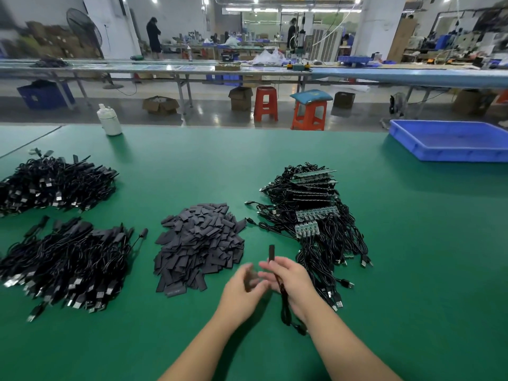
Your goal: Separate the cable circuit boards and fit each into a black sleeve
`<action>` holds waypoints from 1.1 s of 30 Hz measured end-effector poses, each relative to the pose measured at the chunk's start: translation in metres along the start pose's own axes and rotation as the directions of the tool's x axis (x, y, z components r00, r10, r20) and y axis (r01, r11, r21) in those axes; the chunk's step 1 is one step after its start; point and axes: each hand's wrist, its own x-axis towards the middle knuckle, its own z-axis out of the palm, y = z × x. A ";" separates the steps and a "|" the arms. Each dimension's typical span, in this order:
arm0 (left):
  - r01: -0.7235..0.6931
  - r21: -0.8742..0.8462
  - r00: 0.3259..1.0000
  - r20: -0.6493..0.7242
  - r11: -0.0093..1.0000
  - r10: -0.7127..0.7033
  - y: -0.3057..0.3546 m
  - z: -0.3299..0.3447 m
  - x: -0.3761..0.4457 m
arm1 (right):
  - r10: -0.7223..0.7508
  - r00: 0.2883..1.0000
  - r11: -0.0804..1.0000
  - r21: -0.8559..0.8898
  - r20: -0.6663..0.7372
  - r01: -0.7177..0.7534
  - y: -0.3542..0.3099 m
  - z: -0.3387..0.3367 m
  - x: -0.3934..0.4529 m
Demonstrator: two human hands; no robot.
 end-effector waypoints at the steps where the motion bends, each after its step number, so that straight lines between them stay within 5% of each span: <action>1: 0.002 0.022 0.999 0.039 1.000 -0.003 0.001 0.002 -0.003 | -0.016 1.000 0.988 0.153 -0.011 0.018 -0.002 0.003 0.003; 3: 0.011 0.010 0.998 0.068 1.000 -0.012 0.005 0.005 -0.008 | -0.046 0.999 0.936 0.347 -0.014 0.048 -0.007 0.008 0.007; 6: 0.036 -0.051 0.999 0.029 0.998 -0.035 0.015 -0.001 -0.007 | -0.074 0.997 0.911 0.407 0.018 0.061 -0.015 0.016 0.014; 7: 0.038 -0.040 0.999 0.015 0.998 -0.037 0.018 -0.006 -0.006 | -0.096 0.995 0.946 0.313 0.013 0.087 -0.019 0.018 0.015; 9: 0.022 0.051 0.998 -0.062 0.998 -0.019 0.022 -0.025 0.000 | -0.229 0.973 0.933 -0.292 -0.035 0.209 -0.030 0.012 0.018; 10: 0.020 0.129 0.992 -0.127 0.991 -0.004 0.022 -0.041 0.003 | -0.354 0.934 0.712 -0.660 -0.045 0.239 -0.035 0.003 0.021; 12: 0.049 0.305 0.963 -0.268 0.951 0.036 0.019 -0.083 0.010 | -0.592 0.805 0.200 -0.963 0.027 0.179 -0.046 -0.022 0.026; 15: 0.163 0.519 0.899 -0.429 0.839 0.091 0.005 -0.158 0.022 | -0.660 0.751 -0.019 -1.000 0.002 -0.015 -0.064 -0.054 0.033; 17: 0.295 0.605 0.871 -0.488 0.740 0.052 -0.009 -0.205 0.027 | -0.559 0.827 -0.035 -0.995 -0.061 -0.097 -0.072 -0.065 0.037; 20: 0.487 0.657 0.841 -0.531 0.576 -0.105 -0.033 -0.251 0.028 | -0.445 0.884 0.078 -0.990 -0.142 -0.119 -0.081 -0.068 0.043; 25: 0.559 0.656 0.792 -0.603 0.508 -0.093 -0.047 -0.263 0.031 | -0.534 0.824 0.272 -0.961 -0.192 -0.048 -0.084 -0.058 0.048; 30: 0.562 0.698 0.781 -0.624 0.444 -0.009 -0.040 -0.249 0.035 | -0.543 0.822 0.247 -0.968 -0.170 -0.037 -0.085 -0.050 0.046; 33: 0.493 0.739 0.791 -0.600 0.459 0.116 -0.034 -0.237 0.037 | -0.631 0.758 0.223 -0.975 -0.164 -0.025 -0.085 -0.052 0.039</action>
